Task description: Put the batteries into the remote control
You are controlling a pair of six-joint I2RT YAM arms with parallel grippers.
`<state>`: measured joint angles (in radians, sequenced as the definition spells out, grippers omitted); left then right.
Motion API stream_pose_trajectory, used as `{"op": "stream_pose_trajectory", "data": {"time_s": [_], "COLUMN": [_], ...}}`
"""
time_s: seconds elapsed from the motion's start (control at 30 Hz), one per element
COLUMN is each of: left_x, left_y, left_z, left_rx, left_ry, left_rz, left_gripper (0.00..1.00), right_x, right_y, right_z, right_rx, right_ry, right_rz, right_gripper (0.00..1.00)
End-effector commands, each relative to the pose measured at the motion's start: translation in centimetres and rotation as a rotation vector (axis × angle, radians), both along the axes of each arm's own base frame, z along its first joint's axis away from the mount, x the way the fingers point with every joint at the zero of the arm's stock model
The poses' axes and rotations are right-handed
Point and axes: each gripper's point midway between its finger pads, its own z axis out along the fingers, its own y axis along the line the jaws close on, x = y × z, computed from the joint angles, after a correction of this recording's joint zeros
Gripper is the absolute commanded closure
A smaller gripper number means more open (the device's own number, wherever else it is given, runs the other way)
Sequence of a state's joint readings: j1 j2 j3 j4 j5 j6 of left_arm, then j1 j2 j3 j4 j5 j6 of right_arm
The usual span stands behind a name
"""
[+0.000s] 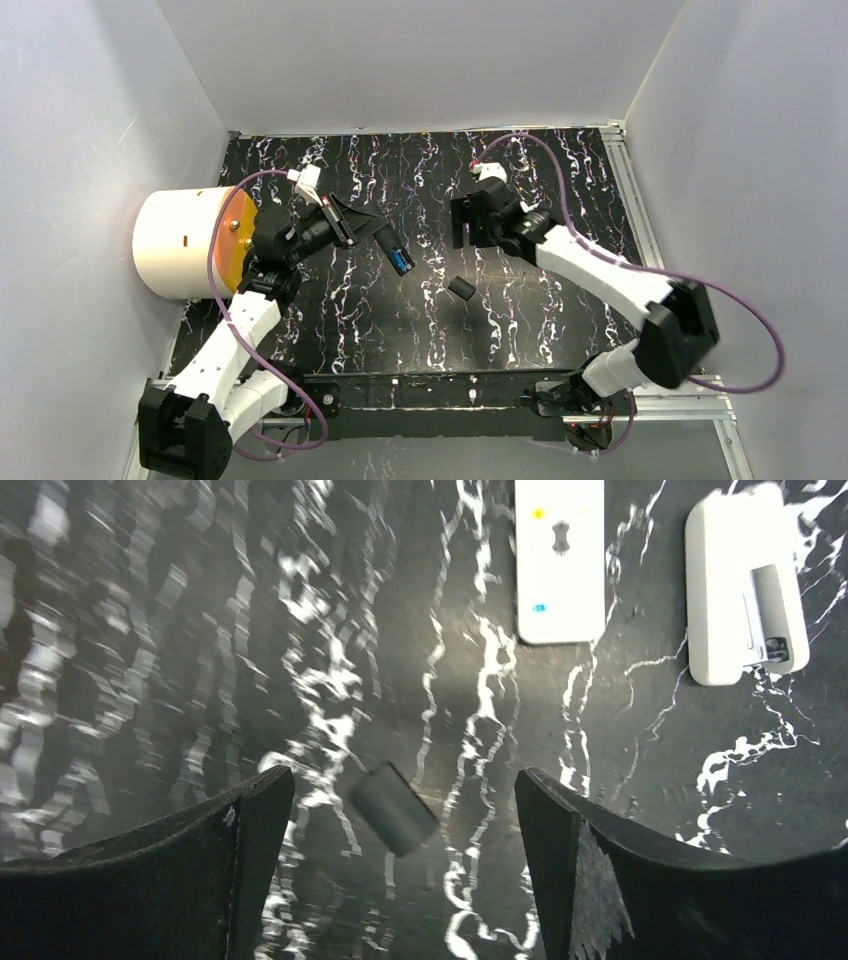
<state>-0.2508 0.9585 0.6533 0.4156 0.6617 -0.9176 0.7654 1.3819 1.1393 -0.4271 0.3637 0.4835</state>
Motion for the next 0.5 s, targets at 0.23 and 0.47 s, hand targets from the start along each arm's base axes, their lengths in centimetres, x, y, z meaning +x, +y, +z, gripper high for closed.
{"op": "stream_pose_trajectory", "data": {"time_s": [0.23,0.47], "left_x": [0.6,0.8], "left_y": [1.7,1.6], "left_z": [-1.2,-2.1], "left_rx": [0.152,0.168], "left_ry": [0.007,0.053], "left_rz": [0.086,0.073], "left_gripper": [1.00,1.00], "right_x": [-4.5,-5.0], "right_y": [1.5,1.4], "right_z": [-9.9,-13.3], "right_rx": [-0.198,-0.241], "right_ry": [0.328,0.392], "right_rz": [0.497,0.545], "right_gripper": [0.13,0.22]}}
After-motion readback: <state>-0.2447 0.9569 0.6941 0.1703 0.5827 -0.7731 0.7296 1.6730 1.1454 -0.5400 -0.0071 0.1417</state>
